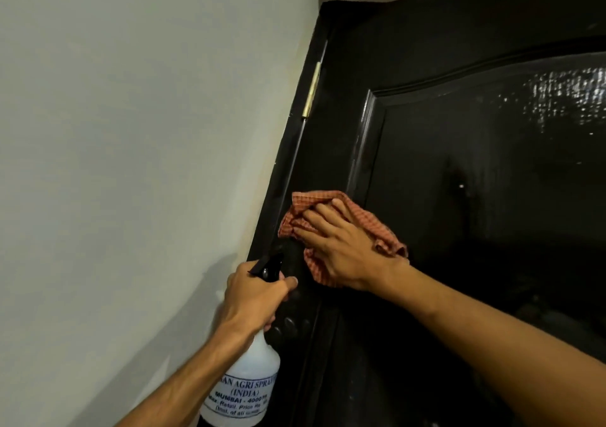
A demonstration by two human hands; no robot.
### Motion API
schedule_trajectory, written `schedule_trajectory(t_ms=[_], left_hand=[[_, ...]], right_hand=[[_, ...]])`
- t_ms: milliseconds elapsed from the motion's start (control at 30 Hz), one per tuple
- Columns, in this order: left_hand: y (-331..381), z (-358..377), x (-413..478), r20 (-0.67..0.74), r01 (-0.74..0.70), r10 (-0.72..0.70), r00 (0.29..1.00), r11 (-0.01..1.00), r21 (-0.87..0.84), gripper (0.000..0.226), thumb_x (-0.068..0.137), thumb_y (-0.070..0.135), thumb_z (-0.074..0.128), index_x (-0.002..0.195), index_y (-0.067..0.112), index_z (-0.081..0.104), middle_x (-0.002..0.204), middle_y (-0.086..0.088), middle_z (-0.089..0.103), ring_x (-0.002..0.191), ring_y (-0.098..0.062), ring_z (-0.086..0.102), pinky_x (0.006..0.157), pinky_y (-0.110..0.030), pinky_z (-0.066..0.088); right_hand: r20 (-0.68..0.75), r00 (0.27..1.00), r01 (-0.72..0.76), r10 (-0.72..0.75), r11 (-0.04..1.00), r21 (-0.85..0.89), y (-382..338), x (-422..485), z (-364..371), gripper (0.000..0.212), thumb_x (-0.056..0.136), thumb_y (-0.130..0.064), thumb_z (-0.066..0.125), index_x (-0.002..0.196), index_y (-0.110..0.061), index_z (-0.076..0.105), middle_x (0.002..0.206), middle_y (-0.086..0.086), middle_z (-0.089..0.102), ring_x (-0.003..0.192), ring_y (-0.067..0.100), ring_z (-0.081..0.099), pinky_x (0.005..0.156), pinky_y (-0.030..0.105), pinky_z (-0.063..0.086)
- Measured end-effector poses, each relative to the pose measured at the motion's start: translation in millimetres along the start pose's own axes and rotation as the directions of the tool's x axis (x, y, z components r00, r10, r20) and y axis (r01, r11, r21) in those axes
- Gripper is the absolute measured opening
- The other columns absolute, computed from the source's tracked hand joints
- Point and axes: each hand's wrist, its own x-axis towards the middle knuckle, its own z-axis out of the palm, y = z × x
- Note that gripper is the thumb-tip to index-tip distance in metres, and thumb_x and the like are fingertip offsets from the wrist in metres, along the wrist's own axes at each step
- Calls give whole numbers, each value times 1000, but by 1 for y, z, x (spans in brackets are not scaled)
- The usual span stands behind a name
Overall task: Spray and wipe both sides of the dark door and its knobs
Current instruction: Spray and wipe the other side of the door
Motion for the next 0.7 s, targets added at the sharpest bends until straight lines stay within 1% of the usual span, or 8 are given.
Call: schedule_trajectory(t_ms=[133,233,333,367,433,533,600,700], left_hand=[[-9,-16,-2,-45,-21,23,999,999,48,19,83,24,83,77,12,69,53,-7,62,36,-17,50,44,-26,44],[-19,-29,-7,-102,-22,26,994,999,43,19,80,22,84,75,13,68,50,-6,61,35,-21,49,44,-29,44],[-25,-38,-22,-101,-29,36,994,997,67,21,81,21,85,76,11,68,49,-8,60,35,-20,49,43,-28,43],[-25,-41,-26,-97,-36,41,994,997,62,20,82,20,85,76,10,68,49,-9,60,35,-20,49,42,-28,43],[-23,-41,-30,-79,-48,53,996,997,58,19,83,17,84,78,8,69,52,-14,61,35,-20,48,42,-28,42],[-15,-37,-32,-64,-81,83,995,996,32,18,84,17,83,78,8,70,54,-18,61,35,-19,48,40,-27,42],[-11,-28,-36,-45,-86,86,995,996,4,17,84,17,84,80,8,69,51,-11,60,35,-18,48,39,-26,41],[-7,-13,-46,14,-71,72,997,997,-38,18,84,16,84,83,7,69,56,-18,62,37,-19,47,39,-26,40]], right_hand=[[14,967,-253,253,967,-15,3,45,-20,67,93,-48,25,145,-21,58,143,15,57,138,42,45,122,60,20],[123,992,11,-10,1000,-1,-69,29,22,69,95,-50,25,151,-20,50,159,14,42,150,41,30,125,56,0],[167,955,228,-245,967,116,-105,-2,40,58,91,-40,49,141,-12,61,143,17,57,139,41,44,126,51,1],[118,968,213,-221,974,79,-93,2,33,57,89,-39,48,137,-13,63,136,15,61,133,39,47,125,53,9],[96,995,-28,19,995,98,-53,7,9,56,90,-39,43,136,-15,65,133,14,62,128,38,50,121,57,24],[-57,967,-247,248,969,28,-22,-9,-8,61,97,-38,32,152,-17,48,156,18,44,147,40,37,123,56,23],[9,990,-142,142,989,40,-55,-47,4,63,98,-36,29,155,-13,41,163,20,31,152,41,27,125,55,15],[67,997,28,-40,986,164,-78,-88,9,59,94,-33,41,146,-12,55,154,18,47,142,41,42,125,52,12]])
